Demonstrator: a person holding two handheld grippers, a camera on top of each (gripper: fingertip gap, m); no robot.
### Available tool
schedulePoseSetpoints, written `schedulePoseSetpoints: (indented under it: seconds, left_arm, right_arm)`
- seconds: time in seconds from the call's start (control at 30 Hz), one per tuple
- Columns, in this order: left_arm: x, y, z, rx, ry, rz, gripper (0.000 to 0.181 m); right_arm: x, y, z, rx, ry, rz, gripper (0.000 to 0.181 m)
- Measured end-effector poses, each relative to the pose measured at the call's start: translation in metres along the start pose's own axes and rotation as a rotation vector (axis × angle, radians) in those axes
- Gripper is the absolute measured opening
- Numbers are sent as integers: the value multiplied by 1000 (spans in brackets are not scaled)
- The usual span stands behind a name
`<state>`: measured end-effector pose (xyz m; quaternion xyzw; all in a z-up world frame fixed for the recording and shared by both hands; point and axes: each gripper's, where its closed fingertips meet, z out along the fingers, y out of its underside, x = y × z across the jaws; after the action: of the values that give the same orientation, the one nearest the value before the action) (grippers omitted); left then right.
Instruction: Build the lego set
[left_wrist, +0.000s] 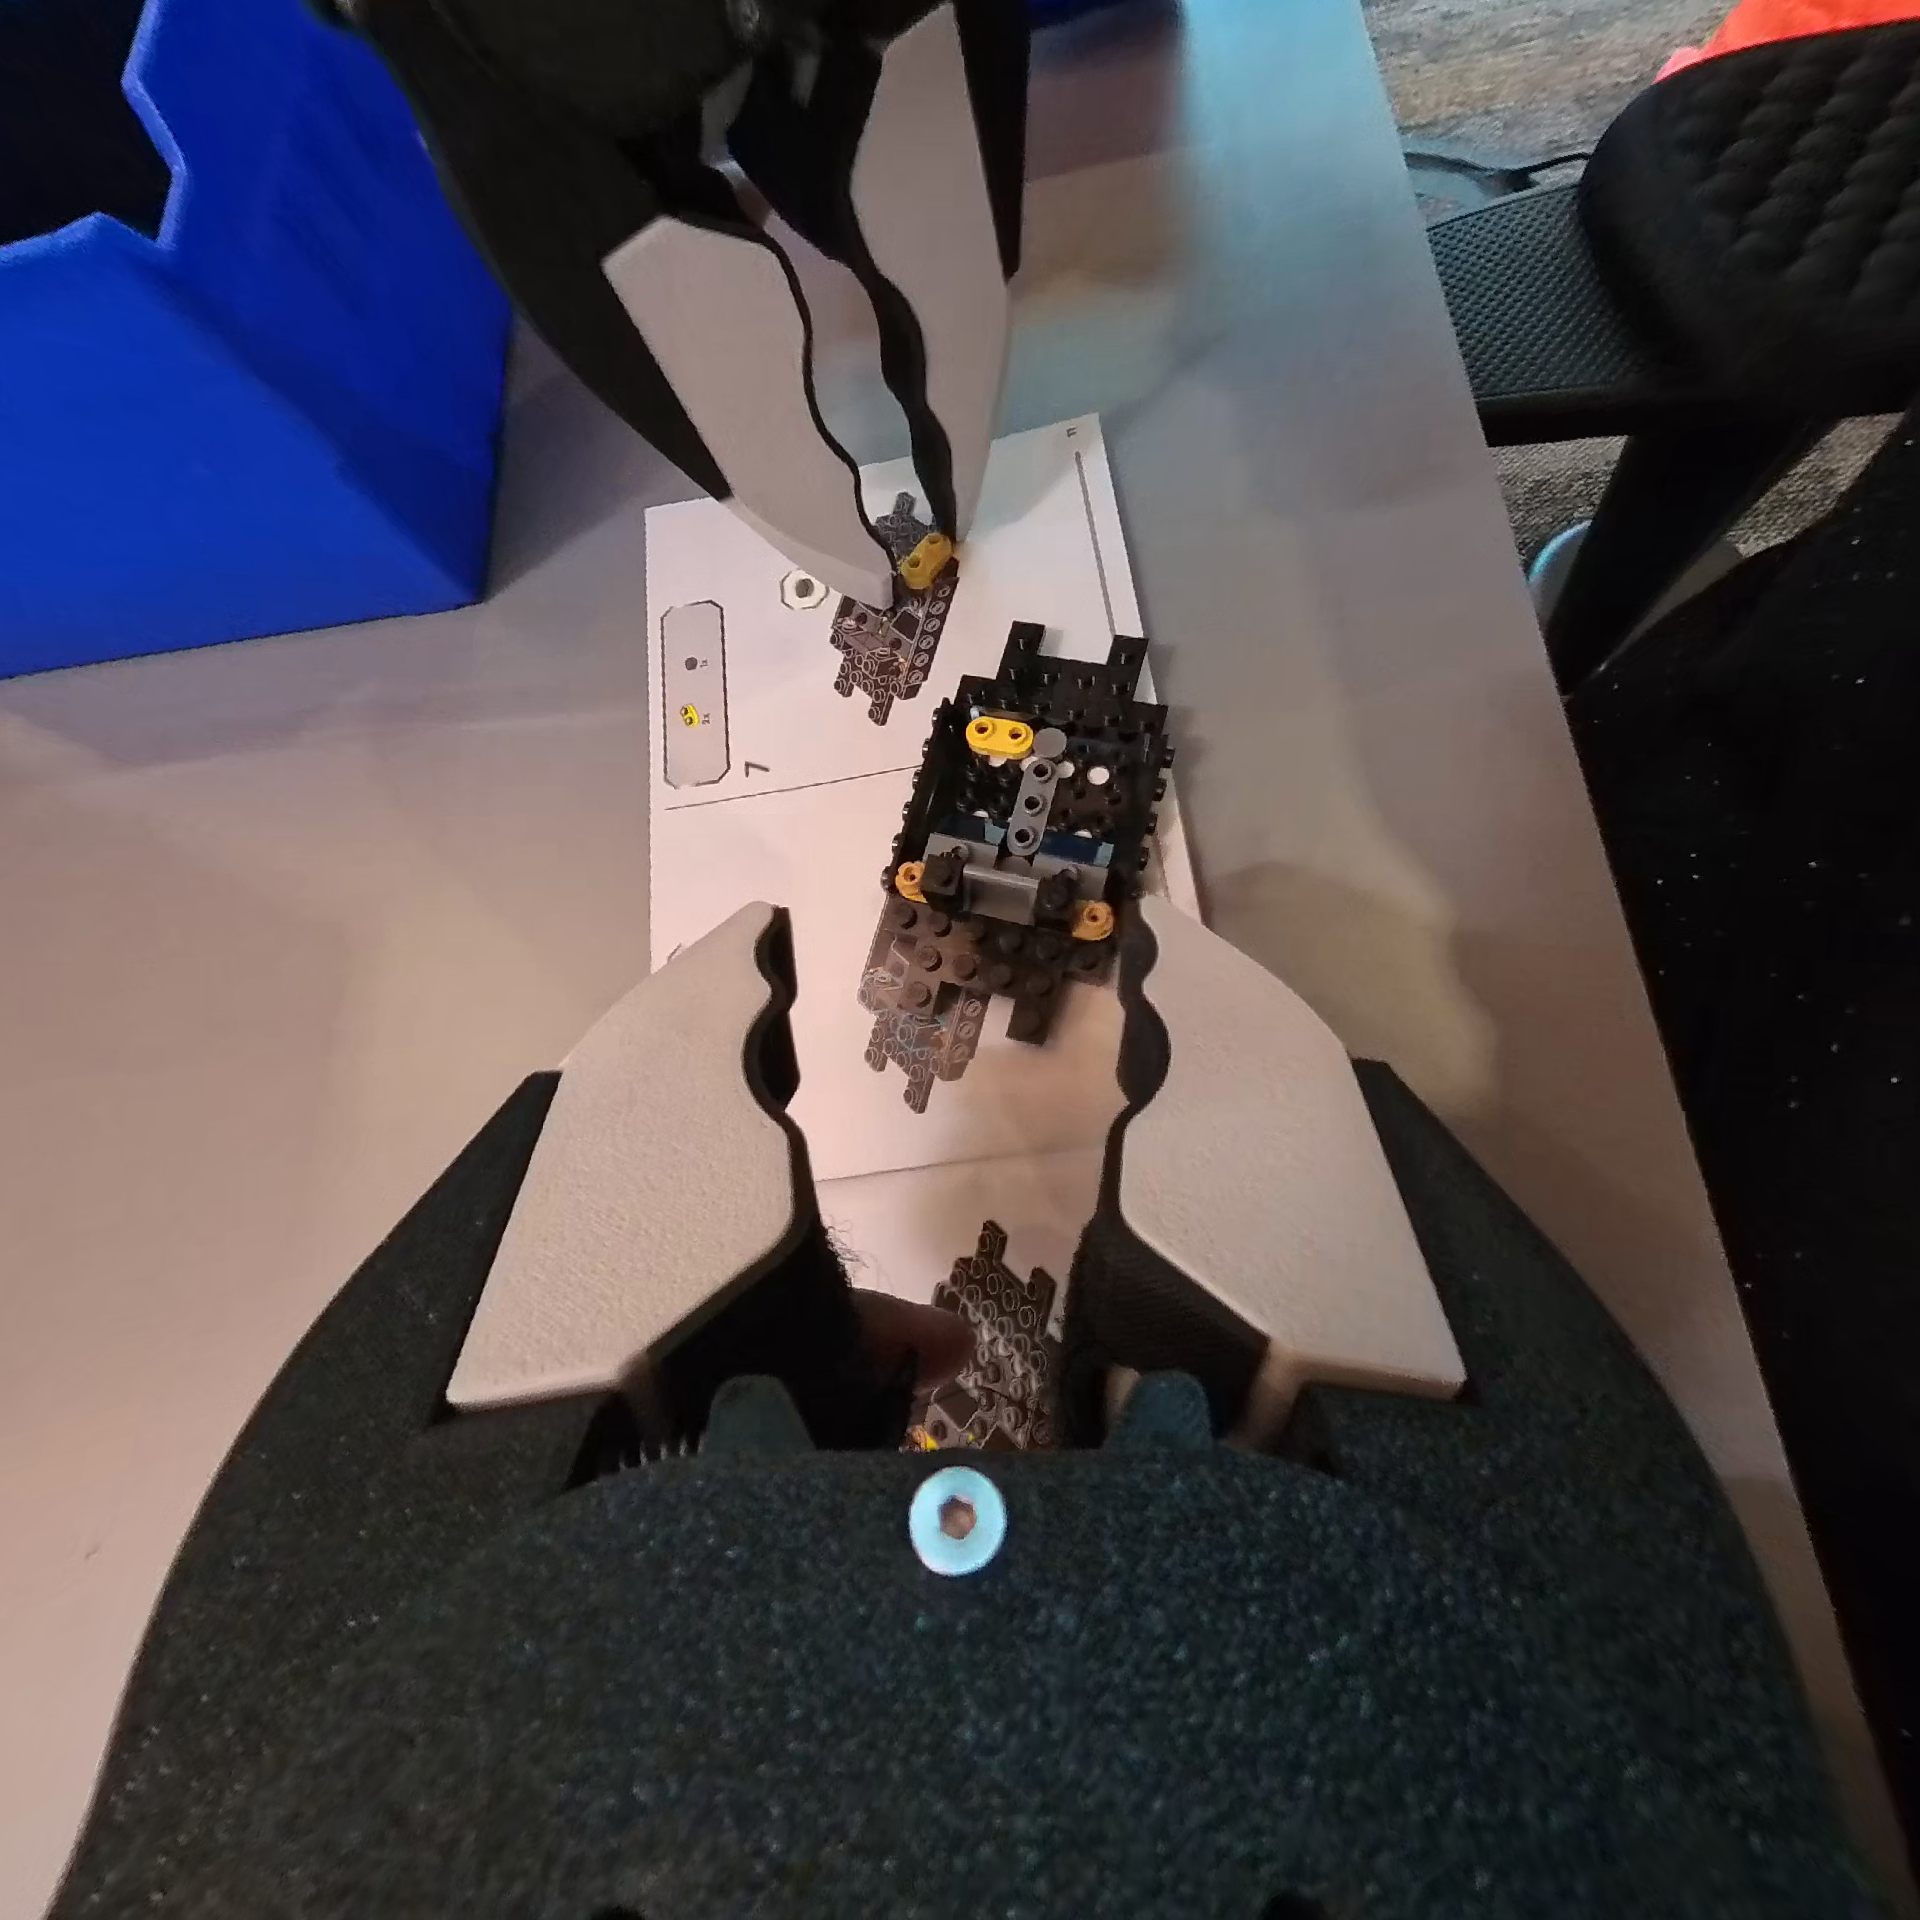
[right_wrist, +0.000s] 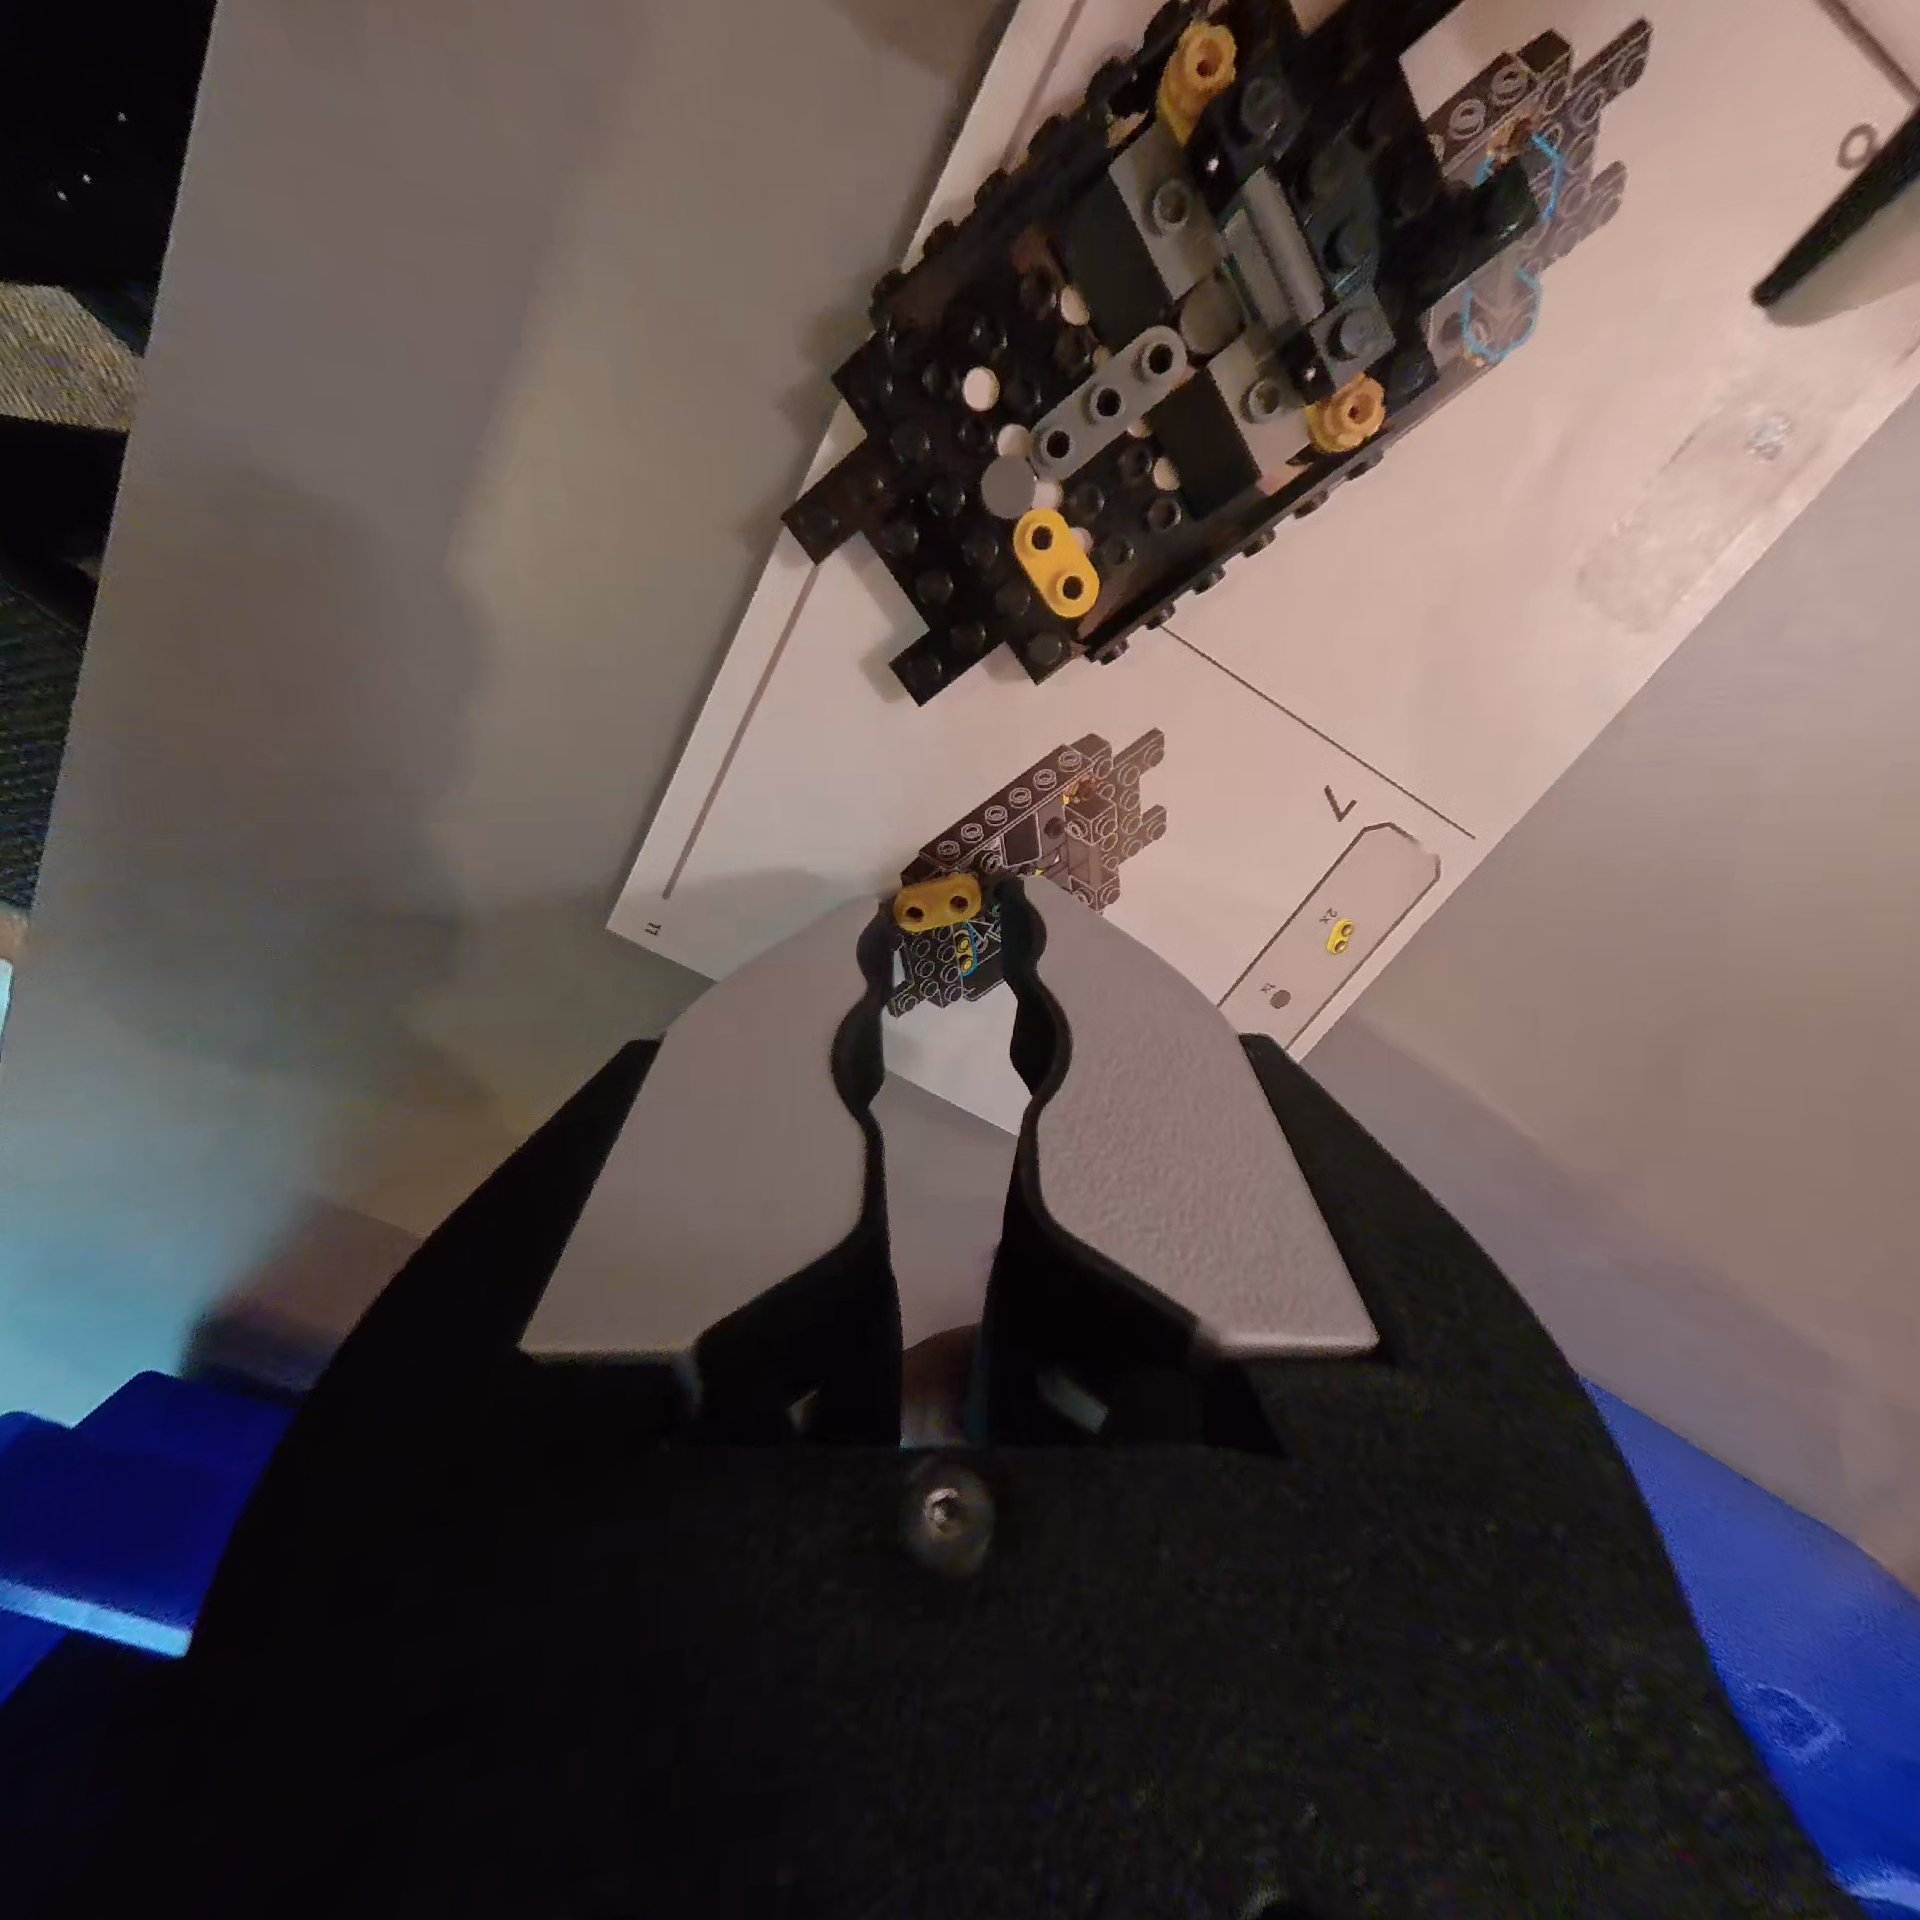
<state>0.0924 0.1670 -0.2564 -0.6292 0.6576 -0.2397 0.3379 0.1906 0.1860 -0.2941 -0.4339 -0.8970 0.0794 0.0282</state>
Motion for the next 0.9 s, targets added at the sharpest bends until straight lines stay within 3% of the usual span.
schedulePoseSetpoints:
  seconds: [0.2, 0.47, 0.7, 0.9]
  left_arm:
    - [4, -2, 0, 0, 4, 5, 60]
    - [7, -3, 2, 10, 4, 16, 60]
    - [12, -6, 3, 39, 10, 65, 59]
    - [24, -16, 7, 90, 103, 20, 59]
  right_arm:
    - [2, -1, 0, 106, 14, 135, 16]
    - [5, -4, -2, 109, 99, 576, 16]
    - [1, -45, -27, 295, 165, 1018, 16]
    - [-12, -68, -14, 353, 266, 1223, 16]
